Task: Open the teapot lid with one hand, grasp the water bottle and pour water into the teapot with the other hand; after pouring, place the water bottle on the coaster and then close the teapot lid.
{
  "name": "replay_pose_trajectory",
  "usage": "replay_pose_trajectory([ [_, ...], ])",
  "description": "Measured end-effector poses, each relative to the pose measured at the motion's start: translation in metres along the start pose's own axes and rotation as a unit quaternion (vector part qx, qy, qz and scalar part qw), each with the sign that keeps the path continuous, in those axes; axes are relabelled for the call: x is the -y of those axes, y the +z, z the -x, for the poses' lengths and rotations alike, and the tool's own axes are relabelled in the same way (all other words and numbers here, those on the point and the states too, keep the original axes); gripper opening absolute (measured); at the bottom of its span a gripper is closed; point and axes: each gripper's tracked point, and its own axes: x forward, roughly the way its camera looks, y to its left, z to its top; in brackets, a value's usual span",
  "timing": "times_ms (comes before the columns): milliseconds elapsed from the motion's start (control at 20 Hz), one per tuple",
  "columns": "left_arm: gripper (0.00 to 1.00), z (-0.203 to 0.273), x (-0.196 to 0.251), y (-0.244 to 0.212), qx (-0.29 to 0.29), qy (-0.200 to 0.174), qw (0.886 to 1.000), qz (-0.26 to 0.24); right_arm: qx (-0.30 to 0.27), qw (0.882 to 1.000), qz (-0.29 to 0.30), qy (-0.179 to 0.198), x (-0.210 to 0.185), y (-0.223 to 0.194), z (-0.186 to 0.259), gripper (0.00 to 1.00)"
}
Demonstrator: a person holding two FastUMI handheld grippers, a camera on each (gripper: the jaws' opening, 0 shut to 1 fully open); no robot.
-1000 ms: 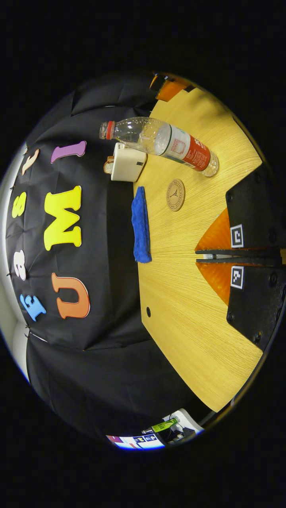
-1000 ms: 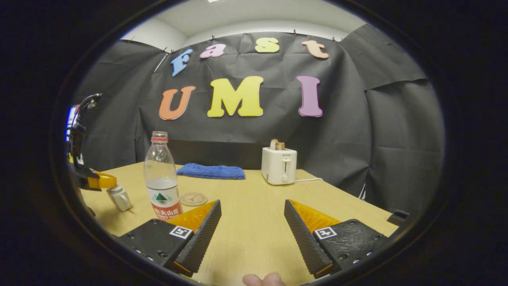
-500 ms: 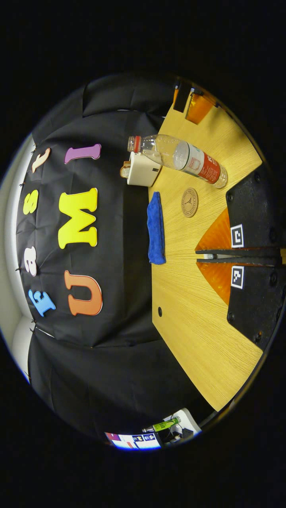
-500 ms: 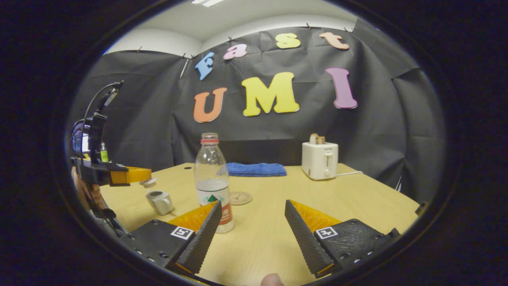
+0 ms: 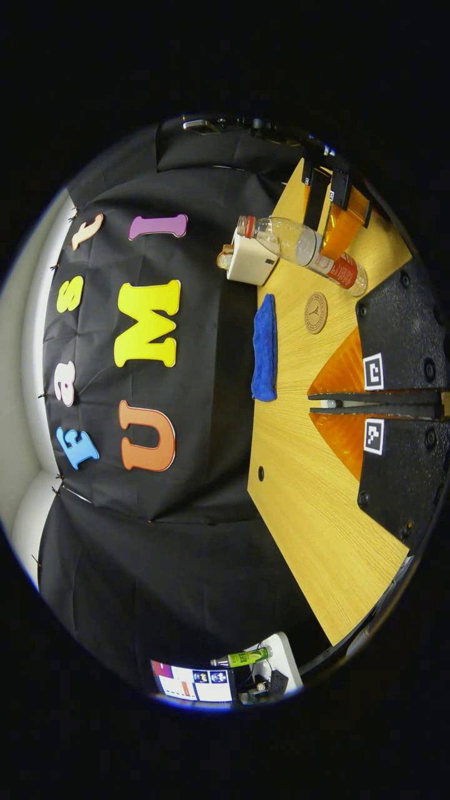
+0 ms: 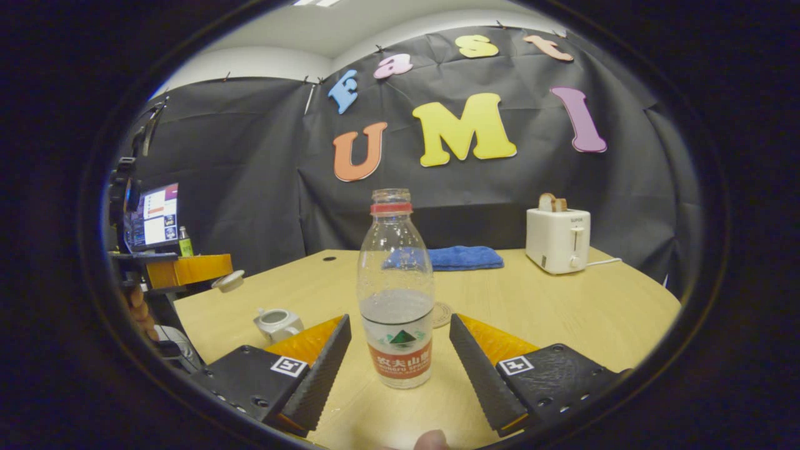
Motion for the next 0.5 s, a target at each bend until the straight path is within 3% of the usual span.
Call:
replay_pose_trajectory([
  [150, 0.03, 0.000, -0.007, -0.001, 0.000, 0.005, 1.000, 0.002, 0.003, 1.000, 0.001, -0.004, -0.001, 0.003, -0.010, 0.95],
  [300, 0.03, -0.001, -0.011, -0.004, -0.007, 0.005, 1.000, -0.002, 0.001, 1.000, -0.006, -0.006, -0.002, 0.003, -0.018, 0.85],
  [350, 0.02, -0.001, -0.011, -0.005, -0.007, 0.004, 1.000, -0.003, 0.001, 1.000, -0.008, -0.008, 0.000, 0.004, -0.018, 0.75],
  [500, 0.03, 0.000, -0.012, -0.004, -0.006, 0.000, 1.000, 0.000, -0.009, 1.000, 0.020, -0.001, -0.006, 0.005, -0.019, 0.74],
])
